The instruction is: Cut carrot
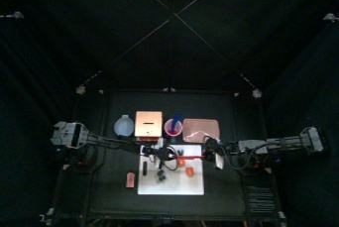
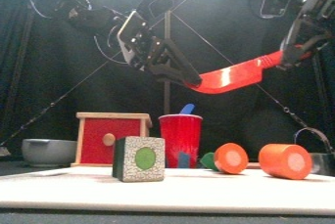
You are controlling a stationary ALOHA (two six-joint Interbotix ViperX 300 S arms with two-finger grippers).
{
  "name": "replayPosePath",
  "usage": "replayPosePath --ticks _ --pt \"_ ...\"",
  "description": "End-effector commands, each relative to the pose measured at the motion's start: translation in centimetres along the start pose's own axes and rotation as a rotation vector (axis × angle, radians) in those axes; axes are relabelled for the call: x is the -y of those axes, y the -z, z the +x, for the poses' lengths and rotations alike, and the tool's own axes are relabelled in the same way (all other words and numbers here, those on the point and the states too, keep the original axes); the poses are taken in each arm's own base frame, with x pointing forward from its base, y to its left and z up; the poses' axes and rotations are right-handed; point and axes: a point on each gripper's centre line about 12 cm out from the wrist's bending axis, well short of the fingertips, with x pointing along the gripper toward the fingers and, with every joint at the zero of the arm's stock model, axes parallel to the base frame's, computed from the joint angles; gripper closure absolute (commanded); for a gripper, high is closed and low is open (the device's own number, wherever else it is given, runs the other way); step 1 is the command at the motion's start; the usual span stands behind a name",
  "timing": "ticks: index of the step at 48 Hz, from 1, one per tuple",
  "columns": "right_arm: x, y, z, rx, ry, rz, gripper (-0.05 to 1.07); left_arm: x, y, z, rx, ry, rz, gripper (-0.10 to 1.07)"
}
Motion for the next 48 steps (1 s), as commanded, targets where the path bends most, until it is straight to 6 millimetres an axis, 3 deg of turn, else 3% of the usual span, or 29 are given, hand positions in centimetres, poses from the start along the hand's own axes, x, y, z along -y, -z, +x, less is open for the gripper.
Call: replayPosePath --ticks 1,10,22,29,40,48 --pt "-0.2 0.8 0.5 -0.035 -0.019 0.044 0.73 -0.6 -1.9 -0.8 0.059 -0.014 0.009 0.37" --pt "-0.7 1.5 0.2 -0.051 -0.053 0.092 0.73 -0.8 -2.3 -1.2 0.076 -0.019 0.016 0.37" --pt "-1.8 0.8 -3.1 -0.029 -0.125 0.167 0.72 -0.8 -2.3 -1.2 0.087 -0.017 0.013 0.37" --pt "-1.3 2.1 -4.0 -0.146 -0.073 0.314 0.72 -0.7 -2.0 -1.3 0.084 -0.015 0.013 0.37" --pt "-1.0 1.7 -6.5 -0.162 0.018 0.611 0.72 -0.6 -1.7 -1.5 0.078 -0.014 0.014 0.37" --pt "-0.2 2.8 -5.6 -0.184 0.101 0.821 0.71 -0.5 -1.3 -1.5 0.069 -0.010 0.015 0.37"
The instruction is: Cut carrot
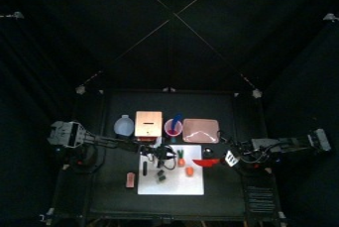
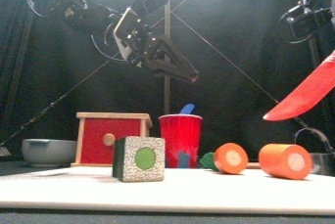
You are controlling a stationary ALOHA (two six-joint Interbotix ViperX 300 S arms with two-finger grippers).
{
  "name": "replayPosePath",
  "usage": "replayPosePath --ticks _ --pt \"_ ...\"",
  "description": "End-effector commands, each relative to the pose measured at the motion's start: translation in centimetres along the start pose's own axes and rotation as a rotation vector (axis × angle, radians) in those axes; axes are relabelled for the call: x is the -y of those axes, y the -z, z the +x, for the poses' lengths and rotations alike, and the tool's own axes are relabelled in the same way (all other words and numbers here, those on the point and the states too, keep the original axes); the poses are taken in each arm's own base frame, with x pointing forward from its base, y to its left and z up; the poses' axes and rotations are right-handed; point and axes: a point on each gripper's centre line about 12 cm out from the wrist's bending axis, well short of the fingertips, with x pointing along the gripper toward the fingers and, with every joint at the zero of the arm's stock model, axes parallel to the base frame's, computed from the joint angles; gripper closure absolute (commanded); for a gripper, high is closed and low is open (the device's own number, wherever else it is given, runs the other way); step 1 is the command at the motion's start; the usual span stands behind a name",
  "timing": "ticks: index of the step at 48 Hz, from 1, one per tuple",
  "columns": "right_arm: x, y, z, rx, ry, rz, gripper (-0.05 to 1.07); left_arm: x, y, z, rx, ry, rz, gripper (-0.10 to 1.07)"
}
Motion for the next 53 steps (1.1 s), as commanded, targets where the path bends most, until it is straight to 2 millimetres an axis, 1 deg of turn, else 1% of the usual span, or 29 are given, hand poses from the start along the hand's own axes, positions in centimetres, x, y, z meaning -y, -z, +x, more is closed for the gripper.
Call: replayPosePath --ticks 1,8,16,21,24,25,29,32,37,41,48,52,53 --pt "0.1 0.0 0.6 -0.005 0.028 0.064 0.71 -0.2 -1.1 -0.6 0.037 -0.007 0.003 0.37" --pt "0.5 0.3 2.2 -0.011 0.042 0.165 0.71 -0.1 -0.5 -0.8 0.022 -0.003 0.005 0.37" --pt "0.5 0.4 3.1 -0.016 0.060 0.224 0.69 0.0 -0.1 -1.2 0.025 0.001 0.009 0.37" --pt "1.0 0.6 3.7 -0.022 0.092 0.235 0.61 0.2 -0.1 -1.3 0.048 0.006 0.015 0.37" --pt "1.3 0.8 4.3 -0.025 0.111 0.259 0.54 0.2 -0.2 -1.4 0.051 0.009 0.022 0.37" --pt "1.5 0.9 4.7 -0.026 0.118 0.273 0.50 0.3 -0.2 -1.6 0.053 0.009 0.025 0.37" --pt "1.5 1.3 5.5 -0.032 0.107 0.287 0.40 0.3 -0.1 -2.0 0.052 0.008 0.030 0.37" --pt "1.2 1.7 6.0 -0.040 0.090 0.297 0.36 0.3 0.0 -2.4 0.054 0.008 0.029 0.37" --pt "0.7 2.4 6.8 -0.058 0.067 0.302 0.31 0.4 0.1 -2.9 0.054 0.008 0.026 0.37" --pt "0.4 3.0 7.4 -0.076 0.068 0.302 0.30 0.4 0.2 -3.2 0.053 0.008 0.026 0.37" --pt "0.0 3.3 7.9 -0.086 0.057 0.287 0.29 0.2 0.2 -3.4 0.056 0.003 0.024 0.37" --pt "-0.3 3.8 8.2 -0.098 0.035 0.271 0.25 0.2 0.1 -3.6 0.059 0.002 0.023 0.37" --pt "-0.4 4.0 8.4 -0.102 0.030 0.264 0.22 0.2 0.1 -3.7 0.061 0.001 0.023 0.37"
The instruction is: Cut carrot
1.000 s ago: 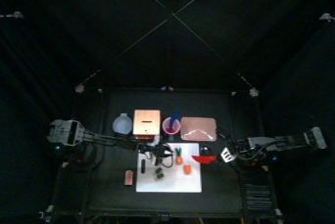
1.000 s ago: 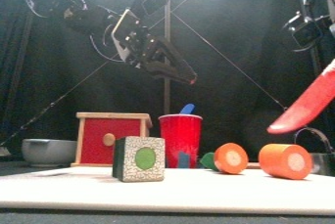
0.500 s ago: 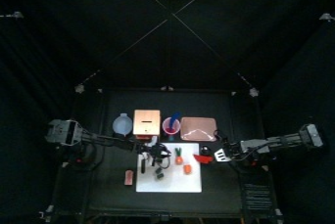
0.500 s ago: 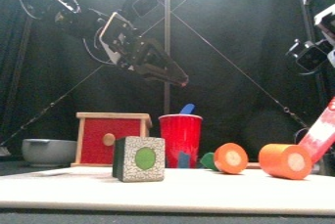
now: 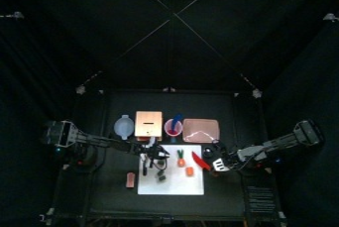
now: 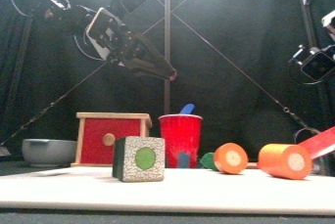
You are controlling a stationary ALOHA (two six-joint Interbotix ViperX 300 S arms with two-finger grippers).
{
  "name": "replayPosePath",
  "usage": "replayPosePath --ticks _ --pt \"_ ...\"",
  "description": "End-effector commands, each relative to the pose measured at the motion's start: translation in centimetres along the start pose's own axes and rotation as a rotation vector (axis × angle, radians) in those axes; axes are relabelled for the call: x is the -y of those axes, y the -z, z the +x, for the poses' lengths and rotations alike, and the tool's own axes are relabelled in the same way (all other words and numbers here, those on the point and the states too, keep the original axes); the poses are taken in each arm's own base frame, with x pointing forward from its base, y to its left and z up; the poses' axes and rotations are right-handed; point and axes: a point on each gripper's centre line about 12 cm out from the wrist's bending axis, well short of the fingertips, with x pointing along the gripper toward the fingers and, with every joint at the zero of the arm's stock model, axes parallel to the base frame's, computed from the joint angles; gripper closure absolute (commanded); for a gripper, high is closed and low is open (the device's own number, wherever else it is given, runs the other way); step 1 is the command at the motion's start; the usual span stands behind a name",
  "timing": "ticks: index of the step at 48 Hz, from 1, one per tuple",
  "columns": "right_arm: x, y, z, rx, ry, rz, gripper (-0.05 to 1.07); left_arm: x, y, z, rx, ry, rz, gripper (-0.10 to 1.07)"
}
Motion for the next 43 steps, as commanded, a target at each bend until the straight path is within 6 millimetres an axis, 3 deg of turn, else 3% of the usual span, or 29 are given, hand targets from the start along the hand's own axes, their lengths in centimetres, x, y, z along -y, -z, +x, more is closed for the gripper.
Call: replayPosePath --ticks 1,10,23,43 --pt "-0.8 0.7 0.3 -0.016 -0.038 -0.027 0.20 -0.4 -1.3 -0.6 0.043 -0.011 -0.003 0.37" --pt "-0.6 0.7 1.0 -0.010 -0.015 -0.055 0.00 -0.4 -2.0 -1.5 0.070 -0.017 -0.004 0.37" --pt "-1.2 0.1 0.3 0.041 -0.041 -0.163 -0.01 -0.4 -3.2 -3.3 0.126 -0.023 -0.002 0.37" --pt "-5.9 -5.5 -5.1 0.552 -0.162 -0.815 -0.01 -0.1 -2.4 -7.4 0.183 -0.045 -0.079 0.37"
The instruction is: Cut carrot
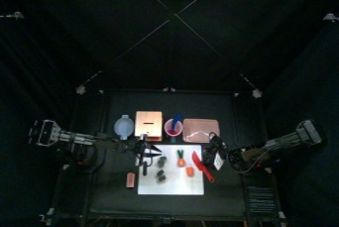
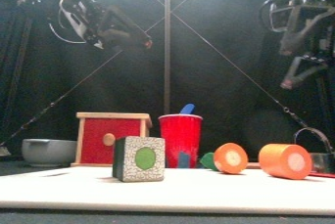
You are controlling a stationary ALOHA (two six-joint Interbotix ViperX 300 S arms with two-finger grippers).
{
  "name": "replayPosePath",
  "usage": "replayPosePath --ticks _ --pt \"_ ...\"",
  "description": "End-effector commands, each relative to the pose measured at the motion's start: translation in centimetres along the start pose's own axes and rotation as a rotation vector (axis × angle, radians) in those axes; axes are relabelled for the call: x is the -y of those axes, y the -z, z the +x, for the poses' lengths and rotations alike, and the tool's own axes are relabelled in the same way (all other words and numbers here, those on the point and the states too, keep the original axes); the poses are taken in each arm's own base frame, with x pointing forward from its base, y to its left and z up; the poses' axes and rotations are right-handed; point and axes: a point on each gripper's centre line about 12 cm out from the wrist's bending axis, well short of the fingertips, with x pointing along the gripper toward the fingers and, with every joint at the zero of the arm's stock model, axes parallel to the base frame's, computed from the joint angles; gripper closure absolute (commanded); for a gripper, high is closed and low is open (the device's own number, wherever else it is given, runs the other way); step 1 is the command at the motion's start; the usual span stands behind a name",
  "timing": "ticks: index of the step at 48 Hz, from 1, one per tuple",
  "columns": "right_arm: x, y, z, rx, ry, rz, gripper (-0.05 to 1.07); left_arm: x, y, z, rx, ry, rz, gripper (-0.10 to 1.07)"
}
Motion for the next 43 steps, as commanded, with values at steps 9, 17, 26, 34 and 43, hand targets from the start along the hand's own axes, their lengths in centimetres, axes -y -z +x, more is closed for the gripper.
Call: replayPosePath --ticks 9,17,26,34,43 --pt "0.1 -3.3 0.0 0.158 -0.004 -0.183 -0.01 -0.1 -0.2 -2.4 0.043 -0.030 -0.083 0.37" --pt "0.9 -4.0 0.2 0.184 0.003 -0.170 -0.01 -0.2 0.5 -2.9 0.035 -0.043 -0.130 0.37" --pt "1.1 -4.2 0.3 0.195 -0.010 -0.172 -0.01 -0.2 0.9 -3.0 0.024 -0.048 -0.132 0.37" --pt "1.2 -4.1 0.5 0.186 -0.008 -0.168 -0.01 -0.6 1.1 -3.1 0.020 -0.057 -0.126 0.37" --pt "1.0 -4.0 0.9 0.176 -0.014 -0.170 -0.01 -0.8 1.3 -3.1 0.014 -0.063 -0.120 0.37"
